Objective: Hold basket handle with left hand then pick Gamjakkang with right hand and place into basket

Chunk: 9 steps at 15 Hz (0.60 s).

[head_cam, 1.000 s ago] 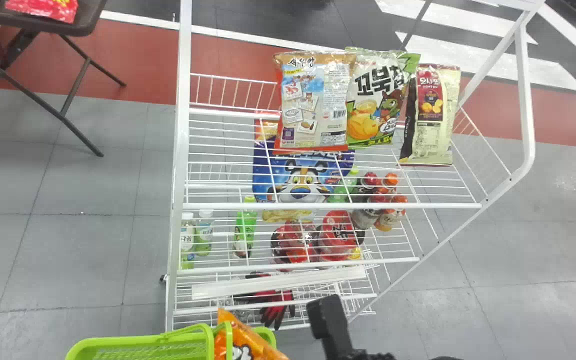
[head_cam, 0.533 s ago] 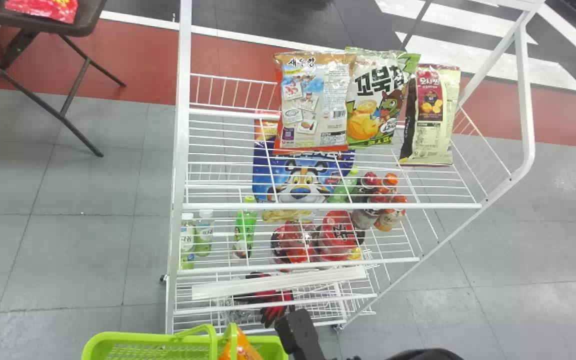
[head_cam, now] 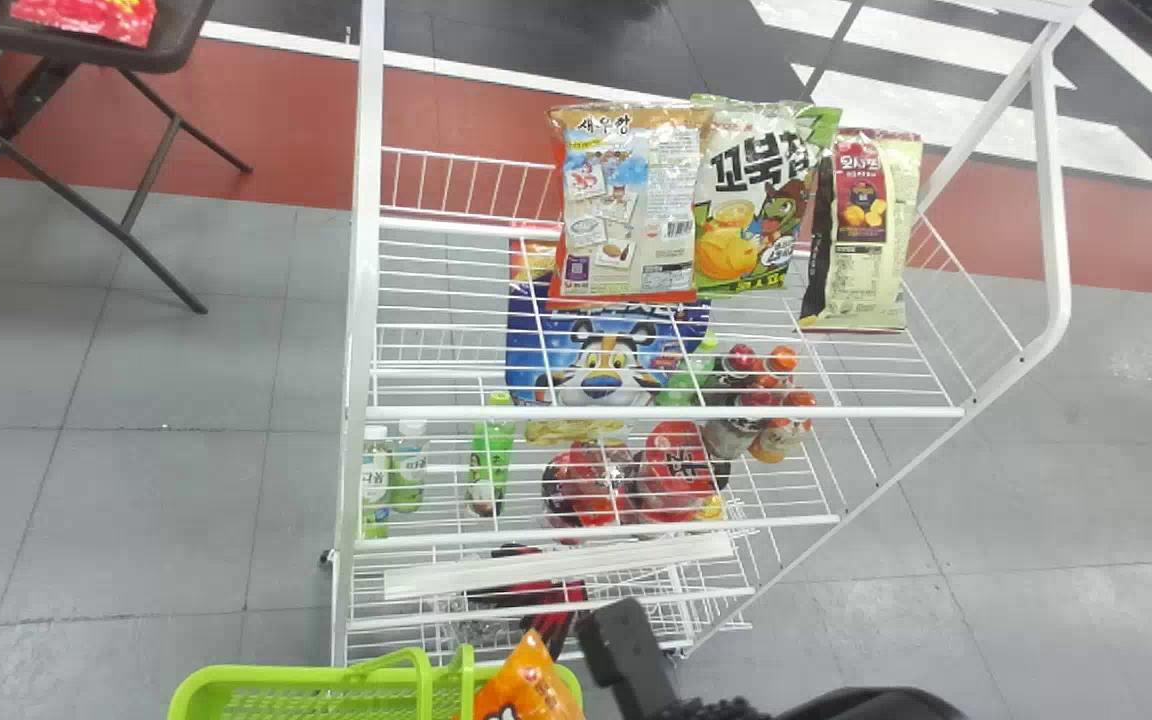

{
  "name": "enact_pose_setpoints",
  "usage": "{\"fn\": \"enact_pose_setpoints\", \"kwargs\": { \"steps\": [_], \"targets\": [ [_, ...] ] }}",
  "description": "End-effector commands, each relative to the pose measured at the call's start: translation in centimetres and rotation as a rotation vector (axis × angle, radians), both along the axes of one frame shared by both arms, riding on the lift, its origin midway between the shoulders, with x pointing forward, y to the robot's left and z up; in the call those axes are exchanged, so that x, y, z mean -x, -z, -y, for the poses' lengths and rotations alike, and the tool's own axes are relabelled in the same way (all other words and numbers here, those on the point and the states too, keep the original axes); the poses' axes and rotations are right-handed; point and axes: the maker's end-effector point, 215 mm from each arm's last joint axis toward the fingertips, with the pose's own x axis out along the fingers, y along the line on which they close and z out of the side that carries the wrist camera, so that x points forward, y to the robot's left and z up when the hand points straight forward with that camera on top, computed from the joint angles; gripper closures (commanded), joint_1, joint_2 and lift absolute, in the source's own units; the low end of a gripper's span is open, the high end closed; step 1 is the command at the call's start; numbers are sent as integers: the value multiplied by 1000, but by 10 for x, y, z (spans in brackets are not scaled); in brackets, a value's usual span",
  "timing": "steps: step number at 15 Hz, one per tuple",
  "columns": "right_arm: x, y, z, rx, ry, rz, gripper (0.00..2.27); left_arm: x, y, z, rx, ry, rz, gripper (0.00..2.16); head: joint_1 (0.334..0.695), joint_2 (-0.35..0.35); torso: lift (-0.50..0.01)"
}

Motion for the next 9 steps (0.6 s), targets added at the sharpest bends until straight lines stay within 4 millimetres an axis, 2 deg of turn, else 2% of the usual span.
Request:
{"fn": "enact_pose_setpoints", "kwargs": {
  "steps": [1, 4, 6, 8, 9],
  "targets": [
    [-17, -27, 19, -39, 69, 61, 70, -1, 1, 0, -2, -2, -1, 2135, 695, -350, -19],
    [-29, -56, 38, -100, 142, 97, 70, 0, 3, 0, -13, -1, -5, 2135, 695, -350, -19],
    [-40, -85, 47, -134, 173, 161, 70, 0, 4, 0, -15, 2, -3, 2135, 695, -350, -19],
    [-75, -125, 55, -178, 206, 330, 76, 0, 4, 3, -10, 7, -4, 2135, 695, -350, -19],
    [-106, -155, 63, -199, 219, 494, 76, 0, 4, 3, -9, 7, -4, 2135, 695, -350, -19]
  ]
}}
